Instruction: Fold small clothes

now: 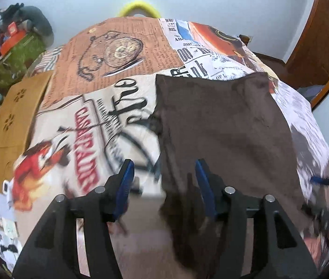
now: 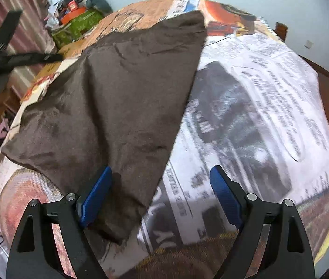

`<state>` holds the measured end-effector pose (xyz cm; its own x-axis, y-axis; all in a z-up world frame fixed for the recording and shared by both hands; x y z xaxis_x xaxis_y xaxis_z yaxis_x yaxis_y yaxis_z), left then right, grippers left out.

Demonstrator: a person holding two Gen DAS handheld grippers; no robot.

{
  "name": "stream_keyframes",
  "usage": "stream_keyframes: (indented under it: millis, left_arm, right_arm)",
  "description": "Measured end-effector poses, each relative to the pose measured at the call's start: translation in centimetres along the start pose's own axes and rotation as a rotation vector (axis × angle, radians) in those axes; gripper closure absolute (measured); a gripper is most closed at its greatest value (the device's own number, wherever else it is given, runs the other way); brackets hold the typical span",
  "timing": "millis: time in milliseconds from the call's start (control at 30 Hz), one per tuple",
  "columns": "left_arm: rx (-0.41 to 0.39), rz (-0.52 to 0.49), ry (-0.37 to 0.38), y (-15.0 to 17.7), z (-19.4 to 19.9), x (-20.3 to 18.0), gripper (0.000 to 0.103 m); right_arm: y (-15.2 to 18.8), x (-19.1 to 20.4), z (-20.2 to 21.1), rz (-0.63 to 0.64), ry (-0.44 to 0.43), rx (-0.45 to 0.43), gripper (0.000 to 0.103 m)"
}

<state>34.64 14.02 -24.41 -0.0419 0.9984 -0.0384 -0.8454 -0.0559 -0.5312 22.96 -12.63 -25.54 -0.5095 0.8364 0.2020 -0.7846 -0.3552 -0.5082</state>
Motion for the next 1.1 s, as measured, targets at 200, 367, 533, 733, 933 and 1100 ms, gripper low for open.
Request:
stream_keyframes:
  millis: [200, 367, 533, 733, 933, 1100]
  left_arm:
    - [-0.006, -0.053, -0.057, 5.1, 4.2, 1.1, 0.037]
    - [0.007, -0.033, -0.021, 9.4, 7.0, 1.2, 0.032]
    - [-0.013, -0.066, 0.011, 11.4, 8.6, -1.2, 0.022]
    - [0.039, -0.146, 0.029, 13.2, 7.6, -4.4, 0.013]
    - [0.087, -0.155, 0.03, 13.7, 5.5, -5.6, 0.011]
    - [0.077, -0.17, 0.007, 12.7, 4.5, -5.7, 0.004]
  right_arm:
    - [1.4, 0.3, 2.4, 0.076, 0.074, -0.002, 0.019]
    - [2.7, 1.3, 4.0, 0.162, 0.1, -0.003, 0.019]
    - [3.5, 2.8, 4.1, 0.206, 0.107, -0.001, 0.019]
    - [3.8, 4.1, 3.4, 0.224, 0.101, 0.005, 0.019]
    - [3.4, 4.2, 2.6, 0.203, 0.091, 0.007, 0.018]
    - [3.0, 4.7, 2.2, 0.214, 0.082, 0.004, 0.018]
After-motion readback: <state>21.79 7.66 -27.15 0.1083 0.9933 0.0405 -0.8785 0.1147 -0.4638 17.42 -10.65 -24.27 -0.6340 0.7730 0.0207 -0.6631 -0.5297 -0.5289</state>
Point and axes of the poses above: each gripper's, at about its wrist camera, not at the fingertips, and z roughly against the way its jaws point, x to its left, y to its underside, the point moved 4 cm from there along -z, roughly the way its jaws point, and after that the axes turned 1 degree about -x, right-handed, at the moved point
